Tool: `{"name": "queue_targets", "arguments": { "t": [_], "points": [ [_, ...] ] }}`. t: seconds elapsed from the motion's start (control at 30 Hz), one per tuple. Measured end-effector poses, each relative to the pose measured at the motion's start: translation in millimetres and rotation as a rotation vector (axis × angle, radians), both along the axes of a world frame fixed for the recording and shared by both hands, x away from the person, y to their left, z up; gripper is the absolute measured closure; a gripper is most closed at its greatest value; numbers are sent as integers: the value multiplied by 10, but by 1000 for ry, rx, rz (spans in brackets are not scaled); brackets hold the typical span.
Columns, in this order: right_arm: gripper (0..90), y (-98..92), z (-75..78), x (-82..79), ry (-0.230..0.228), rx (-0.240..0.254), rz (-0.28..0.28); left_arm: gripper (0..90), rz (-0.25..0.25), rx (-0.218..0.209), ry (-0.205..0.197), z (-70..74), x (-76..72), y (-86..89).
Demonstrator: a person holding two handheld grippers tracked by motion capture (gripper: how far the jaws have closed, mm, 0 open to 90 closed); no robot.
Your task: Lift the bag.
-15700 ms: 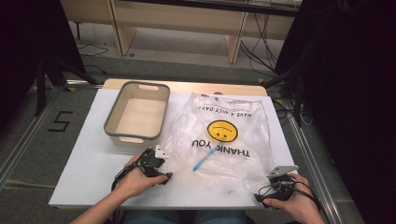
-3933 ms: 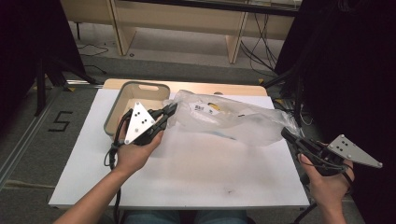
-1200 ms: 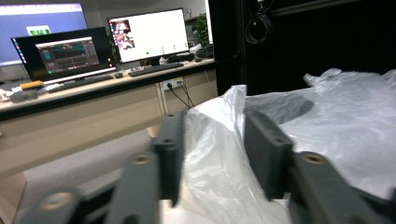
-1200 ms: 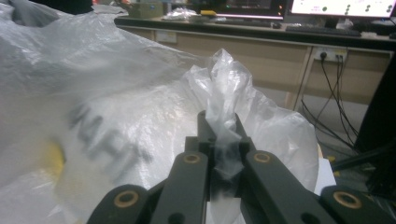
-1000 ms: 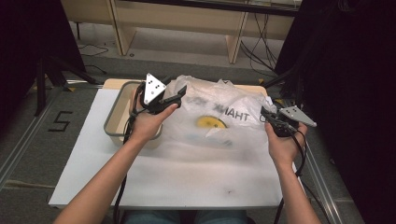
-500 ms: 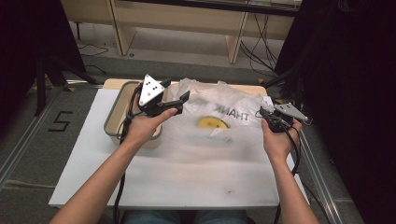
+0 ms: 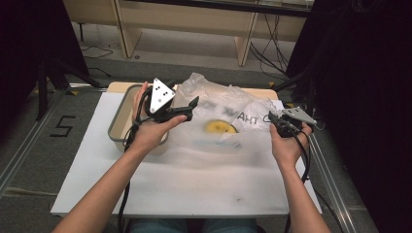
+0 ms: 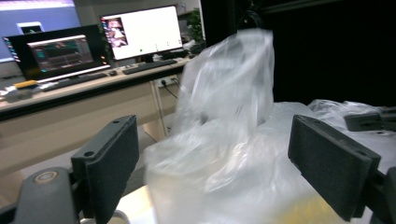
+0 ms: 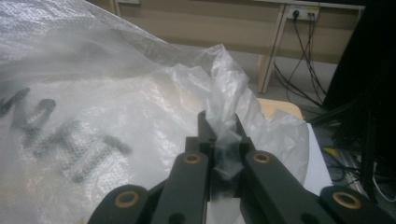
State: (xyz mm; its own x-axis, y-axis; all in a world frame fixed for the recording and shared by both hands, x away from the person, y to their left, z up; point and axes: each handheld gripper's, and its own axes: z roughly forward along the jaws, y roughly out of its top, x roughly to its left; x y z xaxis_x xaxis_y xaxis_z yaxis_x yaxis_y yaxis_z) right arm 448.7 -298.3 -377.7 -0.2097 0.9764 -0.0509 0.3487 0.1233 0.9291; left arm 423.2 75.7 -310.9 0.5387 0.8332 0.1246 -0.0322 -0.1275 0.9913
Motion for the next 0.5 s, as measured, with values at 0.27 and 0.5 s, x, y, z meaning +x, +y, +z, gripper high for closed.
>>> {"name": "queue_targets", "arguments": {
  "t": [0.27, 0.5],
  "points": [
    [881, -38, -5, 44, 1, -6, -15, 180, 15, -6, 31, -130, -76, 139],
    [623, -38, 34, 66, -76, -21, -23, 210, 18, -5, 82, -326, -66, 147]
  ]
}}
